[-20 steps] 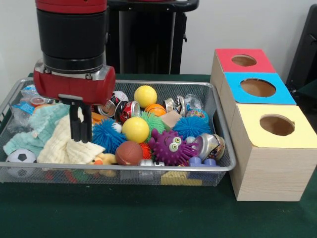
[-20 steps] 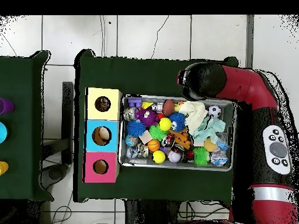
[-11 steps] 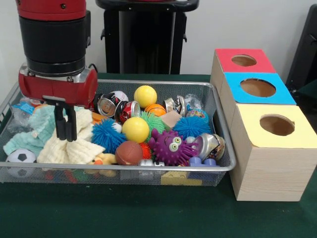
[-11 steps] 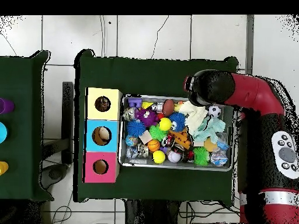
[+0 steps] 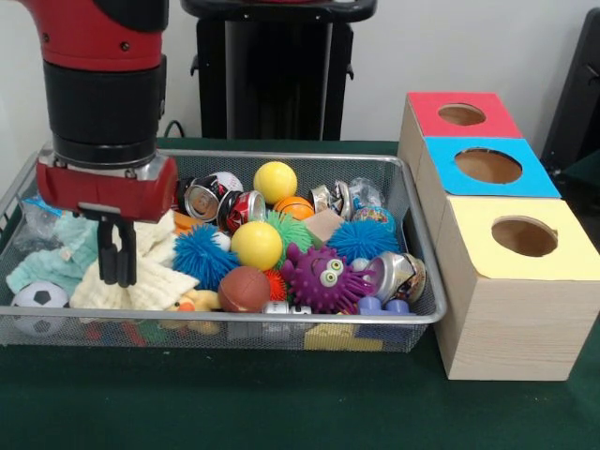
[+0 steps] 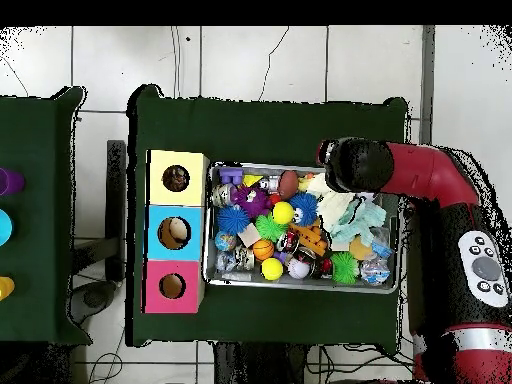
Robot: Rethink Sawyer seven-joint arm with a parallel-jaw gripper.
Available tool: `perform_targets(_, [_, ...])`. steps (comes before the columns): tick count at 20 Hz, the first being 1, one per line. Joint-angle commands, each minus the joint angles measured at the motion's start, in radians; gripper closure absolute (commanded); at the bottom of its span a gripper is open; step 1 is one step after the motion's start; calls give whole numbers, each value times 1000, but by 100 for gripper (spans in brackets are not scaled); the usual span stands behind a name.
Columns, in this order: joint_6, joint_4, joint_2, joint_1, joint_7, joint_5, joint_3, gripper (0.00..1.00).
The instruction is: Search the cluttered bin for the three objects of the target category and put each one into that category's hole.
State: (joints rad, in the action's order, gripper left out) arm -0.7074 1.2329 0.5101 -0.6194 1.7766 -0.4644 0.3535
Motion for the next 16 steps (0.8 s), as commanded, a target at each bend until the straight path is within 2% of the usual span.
perform_targets(1, [136, 129, -103, -13, -179, -99, 77, 100])
perform_targets(12, [243, 166, -179, 6, -71, -118, 51, 100])
perform_targets(16, [196, 192, -180, 0, -74, -93, 50, 100])
